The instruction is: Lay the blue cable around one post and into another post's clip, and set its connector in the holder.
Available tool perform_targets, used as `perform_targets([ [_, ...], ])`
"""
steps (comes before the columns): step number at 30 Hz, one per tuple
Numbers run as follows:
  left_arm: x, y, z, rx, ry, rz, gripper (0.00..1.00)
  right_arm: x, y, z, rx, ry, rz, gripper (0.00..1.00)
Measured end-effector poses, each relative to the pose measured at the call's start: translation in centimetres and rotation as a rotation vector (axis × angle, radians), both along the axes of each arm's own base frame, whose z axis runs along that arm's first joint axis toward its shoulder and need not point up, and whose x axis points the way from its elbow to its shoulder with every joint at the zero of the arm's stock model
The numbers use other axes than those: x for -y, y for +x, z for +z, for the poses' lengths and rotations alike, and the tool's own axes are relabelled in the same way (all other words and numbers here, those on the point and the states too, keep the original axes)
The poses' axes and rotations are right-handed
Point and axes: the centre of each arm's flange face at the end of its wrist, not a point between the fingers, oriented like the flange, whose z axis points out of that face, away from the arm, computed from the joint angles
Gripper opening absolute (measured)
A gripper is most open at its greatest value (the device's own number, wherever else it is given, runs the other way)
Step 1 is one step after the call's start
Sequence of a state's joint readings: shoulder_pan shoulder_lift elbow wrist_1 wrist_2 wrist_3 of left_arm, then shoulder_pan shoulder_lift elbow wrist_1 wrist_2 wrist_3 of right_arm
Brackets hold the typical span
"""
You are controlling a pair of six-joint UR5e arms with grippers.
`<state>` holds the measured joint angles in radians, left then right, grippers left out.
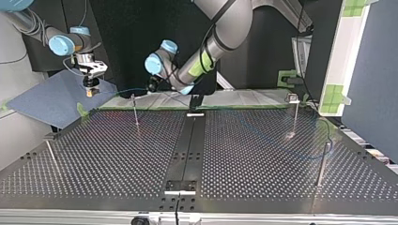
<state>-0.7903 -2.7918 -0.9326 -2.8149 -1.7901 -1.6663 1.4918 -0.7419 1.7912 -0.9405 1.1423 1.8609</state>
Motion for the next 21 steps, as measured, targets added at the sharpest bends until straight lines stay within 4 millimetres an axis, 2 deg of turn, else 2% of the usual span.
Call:
perform_targets([
  [8, 0.7, -0.2, 3.1, 0.029, -0.018, -0.012, 0.00, 0.0, 0.0, 0.0, 0.000, 0.003, 0.000, 0.00],
  [21, 0.4, 0.0, 3.0, 0.010, -0.046, -0.010, 0.00, -0.1, 0.0, -0.1, 0.000, 0.005, -0.001, 0.00],
])
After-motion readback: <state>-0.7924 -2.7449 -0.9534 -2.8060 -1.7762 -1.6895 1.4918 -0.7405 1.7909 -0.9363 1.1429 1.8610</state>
